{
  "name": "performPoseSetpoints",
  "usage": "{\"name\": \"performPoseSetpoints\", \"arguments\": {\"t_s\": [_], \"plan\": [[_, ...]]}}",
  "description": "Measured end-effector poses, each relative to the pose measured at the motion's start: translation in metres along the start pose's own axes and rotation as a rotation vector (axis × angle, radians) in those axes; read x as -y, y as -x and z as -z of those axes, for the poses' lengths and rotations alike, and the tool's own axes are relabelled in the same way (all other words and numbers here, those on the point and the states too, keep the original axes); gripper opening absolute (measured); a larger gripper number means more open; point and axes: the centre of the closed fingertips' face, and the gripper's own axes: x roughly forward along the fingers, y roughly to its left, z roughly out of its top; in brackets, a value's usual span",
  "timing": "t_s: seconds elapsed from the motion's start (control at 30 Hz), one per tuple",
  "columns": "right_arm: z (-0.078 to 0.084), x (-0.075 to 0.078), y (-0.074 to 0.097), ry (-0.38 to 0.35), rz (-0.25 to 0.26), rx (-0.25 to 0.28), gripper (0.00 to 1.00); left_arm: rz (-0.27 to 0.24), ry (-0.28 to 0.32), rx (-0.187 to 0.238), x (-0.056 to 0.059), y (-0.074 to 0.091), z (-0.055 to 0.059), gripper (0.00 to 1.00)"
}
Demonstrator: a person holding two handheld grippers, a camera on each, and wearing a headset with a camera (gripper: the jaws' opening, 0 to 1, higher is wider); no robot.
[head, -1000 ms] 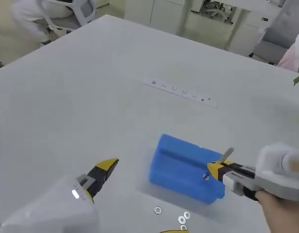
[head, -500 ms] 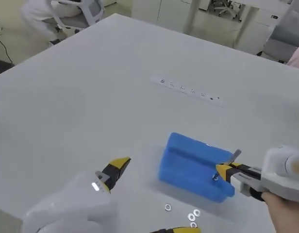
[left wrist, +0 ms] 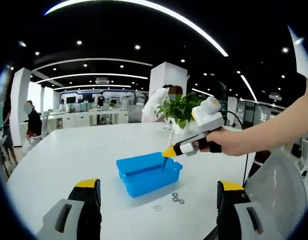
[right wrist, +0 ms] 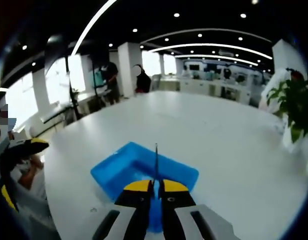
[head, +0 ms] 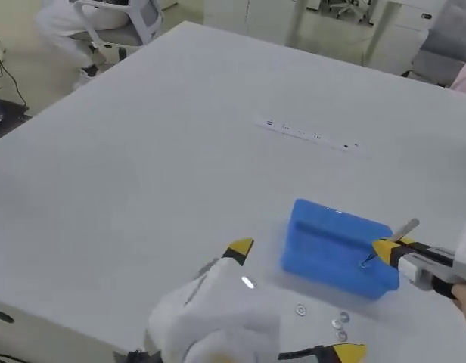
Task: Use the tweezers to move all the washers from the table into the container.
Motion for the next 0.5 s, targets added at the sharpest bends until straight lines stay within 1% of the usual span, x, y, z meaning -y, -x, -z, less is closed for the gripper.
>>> {"name": "performPoseSetpoints", "arguments": {"t_s": [0.03, 0.1, 0.13, 0.17, 0.23, 0.3, 0.33, 0.37, 0.4, 0.43, 0.47, 0.5], "plan": [[-0.003, -0.005, 0.004, -0.008, -0.001, 0.013, 0.04, 0.008, -0.004, 0.005, 0.002, 0.000, -0.001, 0.99], [-0.010, -0.019, 0.016, -0.028, -0.026, 0.033, 0.04, 0.022, 0.013, 0.006, 0.003, 0.000, -0.001, 0.99], [-0.012, -0.024, 0.021, -0.025, -0.029, 0.036, 0.04, 0.022, 0.022, 0.004, 0.002, 0.000, 0.000, 0.99], [-0.015, -0.032, 0.027, -0.030, -0.044, 0.044, 0.04, 0.017, 0.038, 0.000, 0.000, 0.000, 0.001, 0.99], [-0.014, -0.046, 0.035, -0.042, -0.088, 0.055, 0.04, 0.006, 0.064, 0.009, -0.003, 0.001, 0.000, 0.99], [-0.008, -0.057, 0.038, -0.071, -0.130, 0.041, 0.04, -0.008, 0.076, 0.011, -0.006, 0.002, 0.001, 0.99], [-0.003, -0.061, 0.039, -0.067, -0.144, 0.034, 0.04, -0.017, 0.084, 0.006, -0.008, 0.002, 0.002, 0.99], [0.005, -0.063, 0.038, -0.061, -0.151, 0.021, 0.04, -0.035, 0.095, -0.005, -0.012, 0.003, 0.004, 0.99], [0.010, -0.065, 0.038, -0.061, -0.155, 0.013, 0.04, -0.042, 0.097, -0.007, -0.013, 0.003, 0.005, 0.99], [0.016, -0.064, 0.037, -0.063, -0.161, 0.004, 0.04, -0.049, 0.097, -0.001, -0.015, 0.004, 0.004, 0.99], [0.025, -0.065, 0.037, -0.077, -0.168, -0.012, 0.04, -0.051, 0.099, -0.001, -0.015, 0.004, 0.004, 0.99], [0.029, -0.066, 0.036, -0.094, -0.174, -0.015, 0.04, -0.056, 0.097, 0.001, -0.016, 0.005, 0.004, 0.99]]}}
